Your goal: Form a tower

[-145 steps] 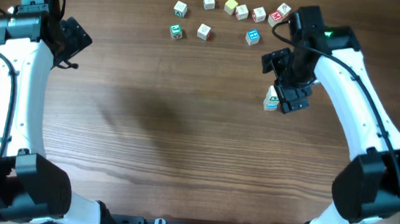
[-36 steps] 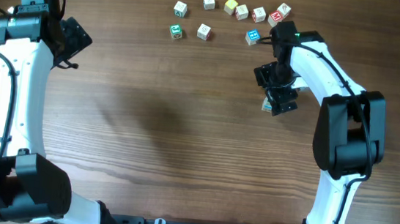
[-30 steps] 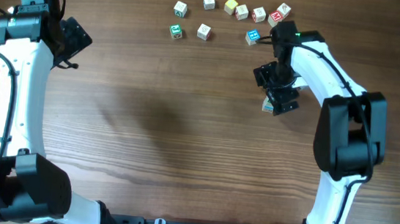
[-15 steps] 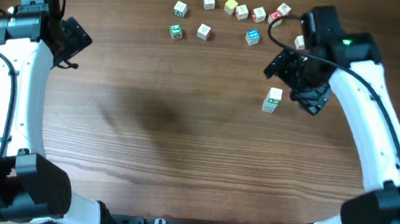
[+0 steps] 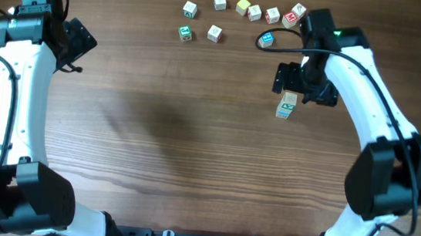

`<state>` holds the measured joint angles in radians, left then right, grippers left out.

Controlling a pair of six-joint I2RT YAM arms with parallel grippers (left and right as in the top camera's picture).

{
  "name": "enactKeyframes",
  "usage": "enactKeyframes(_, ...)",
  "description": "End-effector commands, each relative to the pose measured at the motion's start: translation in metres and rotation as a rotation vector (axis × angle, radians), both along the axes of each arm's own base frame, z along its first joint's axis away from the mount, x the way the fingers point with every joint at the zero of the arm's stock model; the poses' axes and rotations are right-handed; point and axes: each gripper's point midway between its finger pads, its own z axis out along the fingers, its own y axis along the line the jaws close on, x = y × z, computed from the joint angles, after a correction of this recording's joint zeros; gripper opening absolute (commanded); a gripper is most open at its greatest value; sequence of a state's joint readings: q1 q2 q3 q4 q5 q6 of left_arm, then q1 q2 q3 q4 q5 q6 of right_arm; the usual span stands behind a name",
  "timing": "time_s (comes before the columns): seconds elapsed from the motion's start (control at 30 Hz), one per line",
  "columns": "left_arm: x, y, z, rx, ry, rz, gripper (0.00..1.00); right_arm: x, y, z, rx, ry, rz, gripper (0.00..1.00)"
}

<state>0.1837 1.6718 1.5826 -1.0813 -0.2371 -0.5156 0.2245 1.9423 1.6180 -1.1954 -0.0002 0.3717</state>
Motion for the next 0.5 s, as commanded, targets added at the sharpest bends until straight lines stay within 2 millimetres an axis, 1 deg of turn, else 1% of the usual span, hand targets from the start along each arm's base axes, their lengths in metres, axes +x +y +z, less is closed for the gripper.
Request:
enactKeyframes(0.0, -0.001, 0.001, -0.006, -0.010, 0.010, 0.018, 1.00, -0.005, 0.008, -0.032, 0.036, 0.092, 0.057, 1.00)
enactKeyframes(0.1, -0.001, 0.001, -0.006, -0.010, 0.010, 0.018, 1.00, -0.010, 0.007, -0.057, 0.023, 0.161, 0.056, 1.00)
enactKeyframes(0.17, -0.001, 0.001, -0.006, -0.010, 0.010, 0.018, 1.00, -0.009, 0.007, -0.058, 0.022, 0.162, 0.056, 1.00)
enactKeyframes(0.27, -0.001, 0.001, -0.006, -0.010, 0.010, 0.018, 1.00, -0.008, 0.008, -0.067, 0.025, 0.173, 0.055, 0.99)
enactKeyframes(0.3, -0.001, 0.001, -0.006, -0.010, 0.010, 0.018, 1.00, -0.008, 0.009, -0.070, 0.024, 0.178, 0.054, 0.96)
enactKeyframes(0.37, -0.001, 0.001, -0.006, -0.010, 0.010, 0.018, 1.00, -0.010, 0.013, -0.076, 0.051, 0.199, 0.052, 0.89)
enactKeyframes(0.47, -0.001, 0.001, -0.006, -0.010, 0.010, 0.018, 1.00, -0.011, 0.014, -0.078, 0.052, 0.203, 0.049, 0.79)
